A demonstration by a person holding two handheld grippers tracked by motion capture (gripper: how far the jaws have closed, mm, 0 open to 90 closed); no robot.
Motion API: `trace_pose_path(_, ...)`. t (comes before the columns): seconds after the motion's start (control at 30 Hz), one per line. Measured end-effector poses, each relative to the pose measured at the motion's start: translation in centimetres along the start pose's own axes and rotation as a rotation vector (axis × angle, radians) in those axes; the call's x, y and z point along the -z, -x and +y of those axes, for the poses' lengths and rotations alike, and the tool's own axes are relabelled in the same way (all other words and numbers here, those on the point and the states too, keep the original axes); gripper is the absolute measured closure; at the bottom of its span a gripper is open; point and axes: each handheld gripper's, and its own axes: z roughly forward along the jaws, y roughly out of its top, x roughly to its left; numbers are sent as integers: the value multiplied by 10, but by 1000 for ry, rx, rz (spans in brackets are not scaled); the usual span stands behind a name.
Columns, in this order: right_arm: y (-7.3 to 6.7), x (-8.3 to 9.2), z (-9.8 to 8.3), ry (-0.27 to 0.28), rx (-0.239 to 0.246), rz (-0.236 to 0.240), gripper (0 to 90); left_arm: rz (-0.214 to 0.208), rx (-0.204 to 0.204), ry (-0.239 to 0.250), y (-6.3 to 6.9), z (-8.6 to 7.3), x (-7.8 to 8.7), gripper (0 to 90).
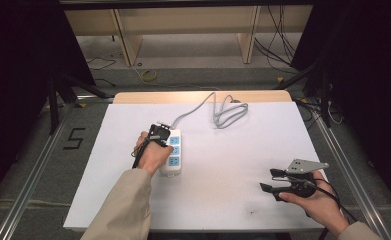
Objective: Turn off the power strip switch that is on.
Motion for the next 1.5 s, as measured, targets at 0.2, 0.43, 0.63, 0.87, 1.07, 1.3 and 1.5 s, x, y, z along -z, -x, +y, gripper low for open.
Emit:
trace_pose_path(0.2, 1, 0, 0, 1, -3, -2, 329, -51, 52, 0, -8, 0, 0, 900)
trace_pose_path(0.43, 0, -1, 0, -2, 5, -1, 329, -80, 89, -1, -12, 0, 0, 900)
trace_pose_path(0.63, 1, -1, 0, -2, 5, -1, 329, -80, 90, 3, -13, 0, -1, 900)
trace_pose_path(0.87, 1, -1, 0, -2, 8, -2, 329, -79, 94, 7, -12, 0, -1, 900)
trace_pose_path(1.07, 0, -1, 0, -2, 9, -1, 329, -87, 91, 11, -11, 0, 0, 900)
trace_pose_path(1.3, 0, -1, 0, -2, 9, -1, 329, -76, 74, 11, -8, 2, -1, 900)
trace_pose_path(1.5, 0, -1, 0, -4, 9, -1, 329, -80, 77, 9, -9, 2, -1, 900)
